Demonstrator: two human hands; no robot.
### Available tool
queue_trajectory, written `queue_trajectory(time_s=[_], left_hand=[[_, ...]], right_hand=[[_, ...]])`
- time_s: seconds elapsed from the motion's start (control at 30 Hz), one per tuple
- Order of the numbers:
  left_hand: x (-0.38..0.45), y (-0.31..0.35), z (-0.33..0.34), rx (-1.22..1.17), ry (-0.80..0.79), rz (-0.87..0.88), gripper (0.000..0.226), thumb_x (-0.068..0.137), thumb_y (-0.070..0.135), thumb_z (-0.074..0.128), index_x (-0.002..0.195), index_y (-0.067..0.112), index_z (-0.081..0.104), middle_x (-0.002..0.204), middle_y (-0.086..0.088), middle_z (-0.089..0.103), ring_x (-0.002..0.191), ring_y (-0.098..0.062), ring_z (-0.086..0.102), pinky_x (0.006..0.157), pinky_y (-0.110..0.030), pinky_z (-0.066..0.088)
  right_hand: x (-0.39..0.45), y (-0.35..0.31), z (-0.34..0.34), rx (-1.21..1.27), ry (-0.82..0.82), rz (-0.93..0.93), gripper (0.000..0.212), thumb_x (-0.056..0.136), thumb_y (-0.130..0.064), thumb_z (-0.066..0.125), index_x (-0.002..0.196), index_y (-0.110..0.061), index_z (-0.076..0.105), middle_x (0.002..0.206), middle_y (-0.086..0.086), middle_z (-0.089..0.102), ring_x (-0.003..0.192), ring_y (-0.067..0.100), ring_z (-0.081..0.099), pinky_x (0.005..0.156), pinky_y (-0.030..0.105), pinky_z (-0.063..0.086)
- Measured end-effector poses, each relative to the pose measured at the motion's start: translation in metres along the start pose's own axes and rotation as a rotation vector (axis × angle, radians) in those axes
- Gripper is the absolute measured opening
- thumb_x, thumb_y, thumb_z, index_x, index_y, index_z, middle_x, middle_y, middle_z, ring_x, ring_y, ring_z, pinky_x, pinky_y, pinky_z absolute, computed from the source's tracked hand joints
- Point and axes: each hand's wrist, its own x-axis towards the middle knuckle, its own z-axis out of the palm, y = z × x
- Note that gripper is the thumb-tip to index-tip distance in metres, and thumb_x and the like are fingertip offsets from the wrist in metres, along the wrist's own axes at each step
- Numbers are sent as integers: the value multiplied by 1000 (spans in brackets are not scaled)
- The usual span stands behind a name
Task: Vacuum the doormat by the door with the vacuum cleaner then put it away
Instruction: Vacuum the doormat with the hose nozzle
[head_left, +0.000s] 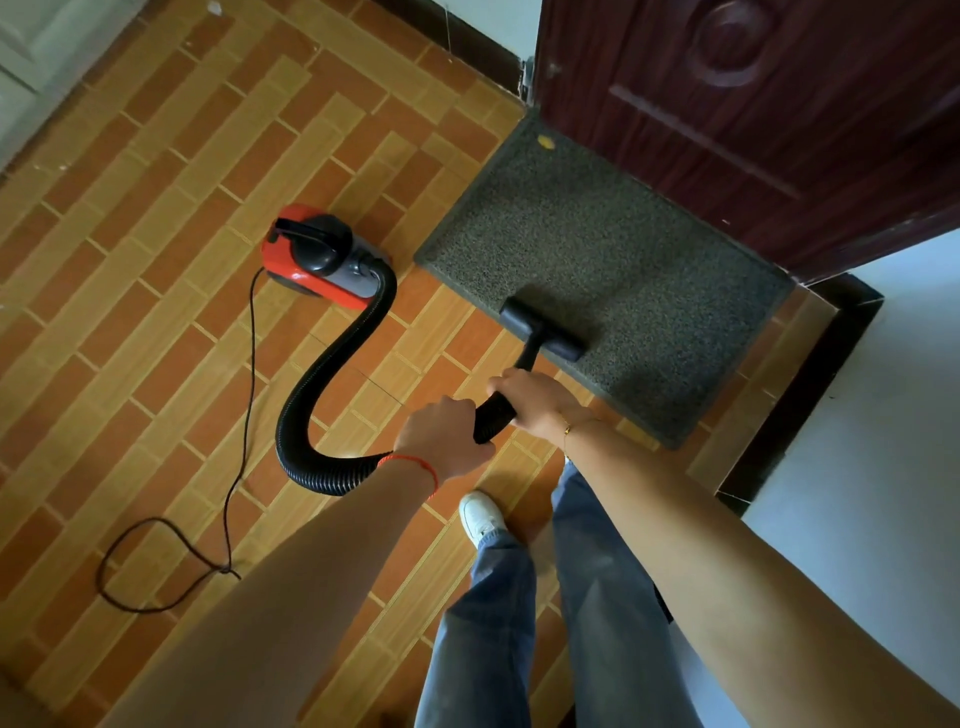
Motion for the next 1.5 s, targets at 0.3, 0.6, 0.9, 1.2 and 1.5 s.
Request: queue_trajectory(time_s=[0.3,0.6,0.9,1.2,1.5], left_hand=[[50,35,-25,-7,9,32,19,85,35,54,90,16,56,70,1,56,55,-15,53,45,-24,40],[137,93,-90,-100,26,-14,22,82,35,57,93,15,59,73,1,55,61,-19,57,47,-26,38],[223,160,-162,-186,32,-53,18,82,32,56,86,14,59,67,3,51,55,-15,52,44,-24,34],[274,189,-206,-205,34,-49,17,81,31,57,87,16,58,69,3,55,58,-15,56,45,-23,40],[276,178,-214,-246,33,-37,13,80,30,57,83,17,56,68,2,55,55,-13,56,43,-22,39]], right_hand=[[21,57,-29,-15,18,42,19,88,1,50,102,-11,53,108,8,56,89,29,65,68,38,53],[62,144,-105,-36,39,44,19,89,-2,51,106,-10,56,109,10,59,97,31,64,66,35,45],[100,235,-195,-50,0,30,14,89,-3,53,100,-10,57,108,9,59,97,31,63,68,36,44],[126,283,-245,-82,7,34,15,91,-4,51,103,-11,56,109,7,59,95,28,63,63,32,38],[133,277,-253,-87,14,27,11,91,-6,50,98,-13,55,104,6,60,92,28,64,64,33,42]])
